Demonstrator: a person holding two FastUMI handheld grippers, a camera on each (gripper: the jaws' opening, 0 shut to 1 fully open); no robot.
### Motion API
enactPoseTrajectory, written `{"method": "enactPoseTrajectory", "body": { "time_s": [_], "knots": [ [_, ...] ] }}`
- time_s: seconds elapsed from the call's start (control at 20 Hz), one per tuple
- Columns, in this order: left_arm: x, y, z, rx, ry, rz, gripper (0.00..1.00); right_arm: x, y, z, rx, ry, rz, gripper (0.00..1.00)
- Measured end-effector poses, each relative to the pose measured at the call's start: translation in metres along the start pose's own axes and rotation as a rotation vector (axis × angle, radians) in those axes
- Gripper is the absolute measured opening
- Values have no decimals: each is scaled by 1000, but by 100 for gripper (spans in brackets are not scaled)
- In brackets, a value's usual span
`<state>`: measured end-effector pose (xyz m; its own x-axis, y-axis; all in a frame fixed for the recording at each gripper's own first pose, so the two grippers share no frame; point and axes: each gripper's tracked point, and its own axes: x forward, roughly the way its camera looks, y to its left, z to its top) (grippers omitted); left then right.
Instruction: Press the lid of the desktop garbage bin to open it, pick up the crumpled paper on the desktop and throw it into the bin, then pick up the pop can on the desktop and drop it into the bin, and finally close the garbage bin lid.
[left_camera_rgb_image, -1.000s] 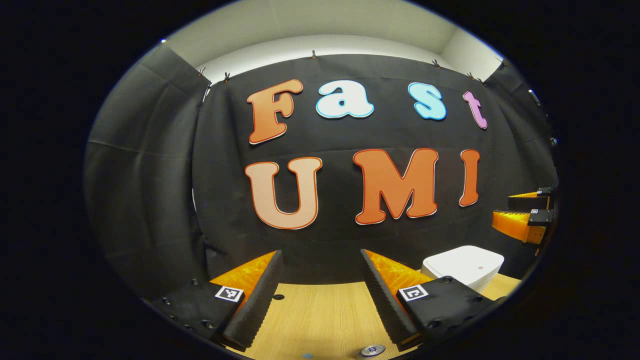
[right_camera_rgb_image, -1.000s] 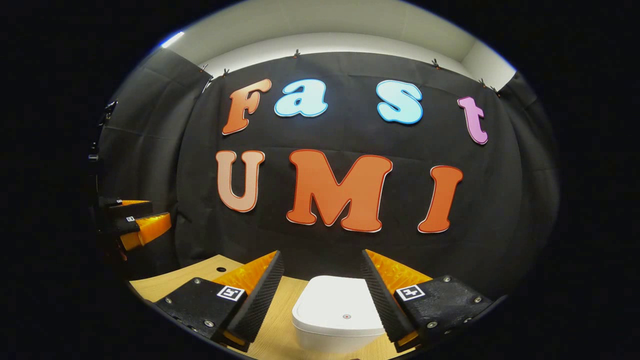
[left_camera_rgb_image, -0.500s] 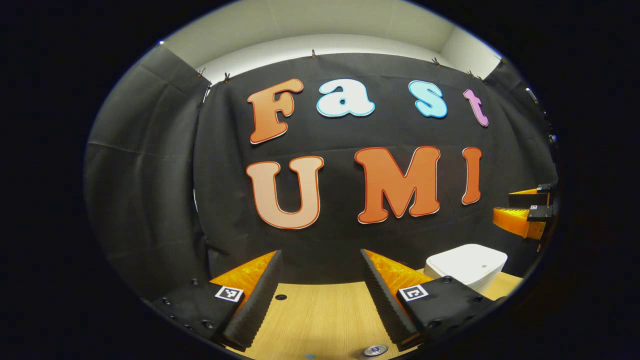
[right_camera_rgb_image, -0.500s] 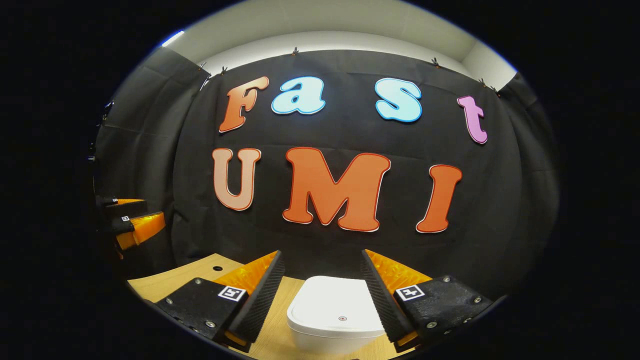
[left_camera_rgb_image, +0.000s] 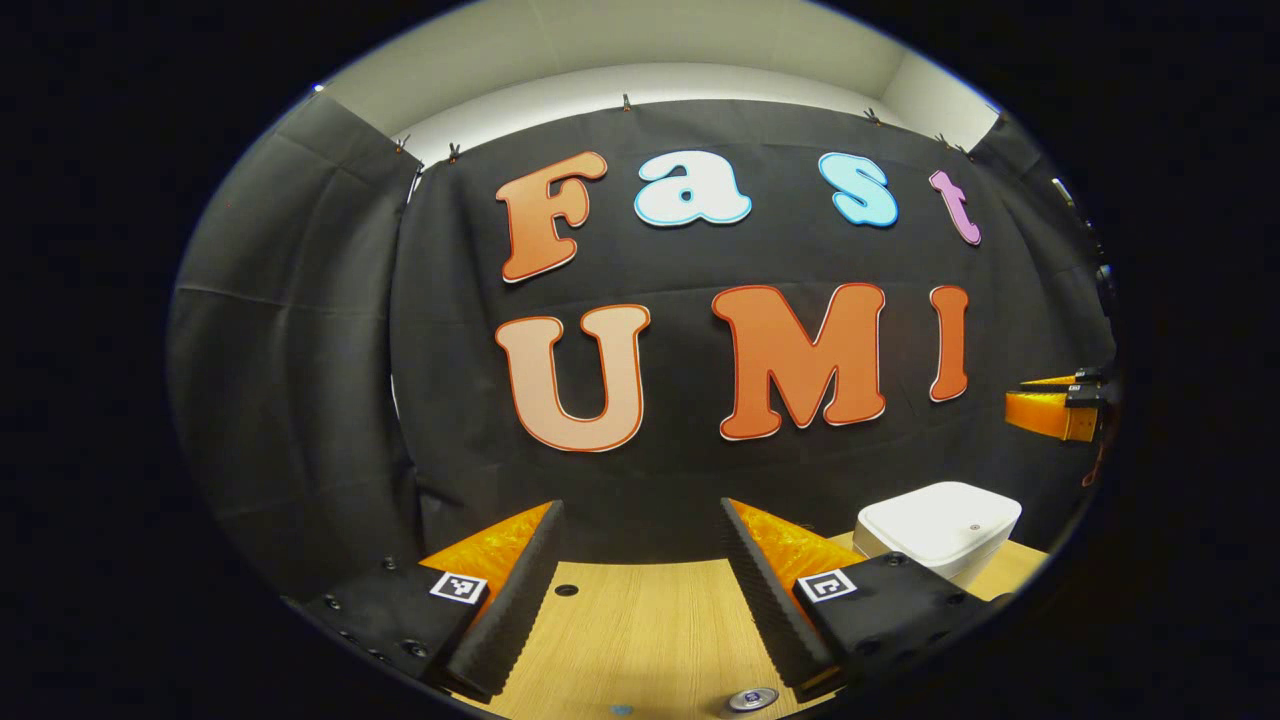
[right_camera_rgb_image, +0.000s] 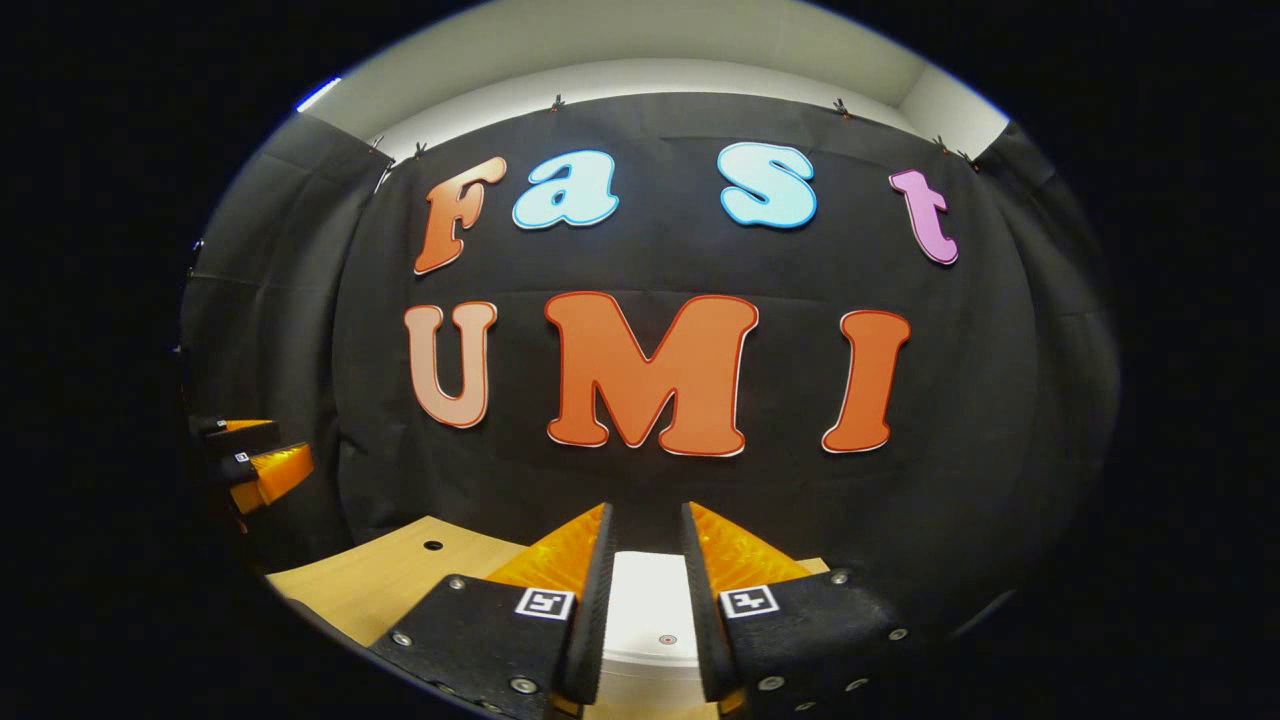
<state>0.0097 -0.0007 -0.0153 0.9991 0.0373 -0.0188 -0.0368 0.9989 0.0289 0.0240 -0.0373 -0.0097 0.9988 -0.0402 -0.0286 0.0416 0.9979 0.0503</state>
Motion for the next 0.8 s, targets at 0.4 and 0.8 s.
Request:
{"method": "enactPoseTrajectory", "body": {
  "time_s": [0.4, 0.8],
  "knots": [
    [2, -5, -9, 27, 32, 19, 97, 16, -11, -35, 67, 85, 33, 1],
    [3, -13, -18, 51, 64, 43, 98, 21, -8, -91, -9, 226, 101, 1]
  ]
}}
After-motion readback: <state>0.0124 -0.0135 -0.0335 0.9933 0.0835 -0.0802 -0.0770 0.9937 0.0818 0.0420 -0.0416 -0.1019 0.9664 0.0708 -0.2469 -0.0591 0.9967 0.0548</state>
